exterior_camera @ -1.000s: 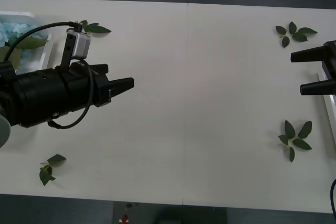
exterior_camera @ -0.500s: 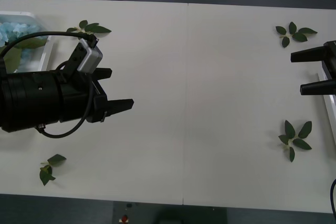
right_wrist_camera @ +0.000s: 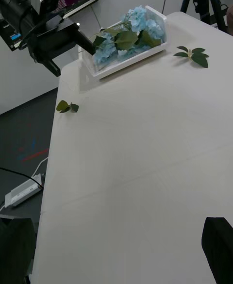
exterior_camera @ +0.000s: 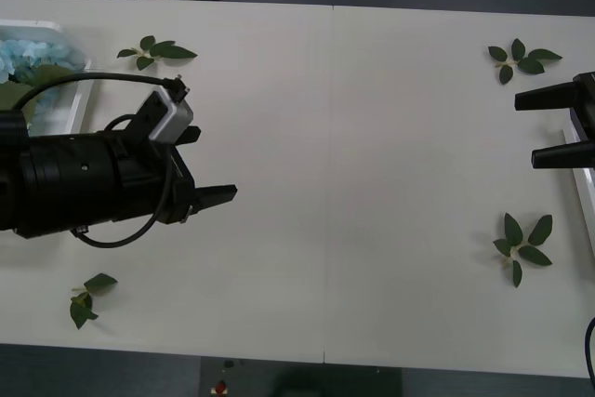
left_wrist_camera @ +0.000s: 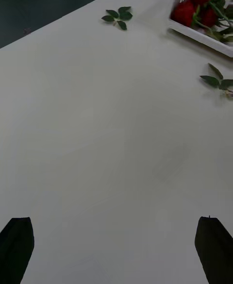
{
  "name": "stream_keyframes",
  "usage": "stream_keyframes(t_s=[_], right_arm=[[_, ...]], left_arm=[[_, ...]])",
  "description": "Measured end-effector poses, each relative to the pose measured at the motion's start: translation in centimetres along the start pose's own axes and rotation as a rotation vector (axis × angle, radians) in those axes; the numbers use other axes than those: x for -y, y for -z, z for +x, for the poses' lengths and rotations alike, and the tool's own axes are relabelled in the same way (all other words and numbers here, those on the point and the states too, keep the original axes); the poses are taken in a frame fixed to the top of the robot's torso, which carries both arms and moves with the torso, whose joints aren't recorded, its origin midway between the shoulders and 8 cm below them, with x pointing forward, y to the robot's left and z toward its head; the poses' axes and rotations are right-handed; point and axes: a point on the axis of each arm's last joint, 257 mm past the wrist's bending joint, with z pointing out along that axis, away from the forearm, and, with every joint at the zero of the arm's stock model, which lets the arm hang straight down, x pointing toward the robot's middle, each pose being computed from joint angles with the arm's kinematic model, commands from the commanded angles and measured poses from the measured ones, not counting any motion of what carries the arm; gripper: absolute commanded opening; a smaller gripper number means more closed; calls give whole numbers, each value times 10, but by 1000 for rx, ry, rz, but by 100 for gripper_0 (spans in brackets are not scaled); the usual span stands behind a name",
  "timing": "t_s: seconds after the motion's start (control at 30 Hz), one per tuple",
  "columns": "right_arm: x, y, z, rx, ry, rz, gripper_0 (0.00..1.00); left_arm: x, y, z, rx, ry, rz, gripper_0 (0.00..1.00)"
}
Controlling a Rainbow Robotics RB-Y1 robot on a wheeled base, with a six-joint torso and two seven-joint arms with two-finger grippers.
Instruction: Put the red flowers into the right box and the blue flowers into the left box
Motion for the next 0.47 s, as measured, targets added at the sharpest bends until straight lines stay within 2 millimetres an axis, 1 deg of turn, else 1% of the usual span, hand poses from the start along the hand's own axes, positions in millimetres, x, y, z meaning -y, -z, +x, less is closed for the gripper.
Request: stream_keyframes(t_s=[0.13, 0.47], right_arm=[[0, 0, 0, 0, 0, 0, 100], [0, 0, 0, 0, 0, 0, 100]], left_arm=[[10, -6, -1, -2, -8, 26, 96], [10, -6, -1, -2, -9, 26, 96]])
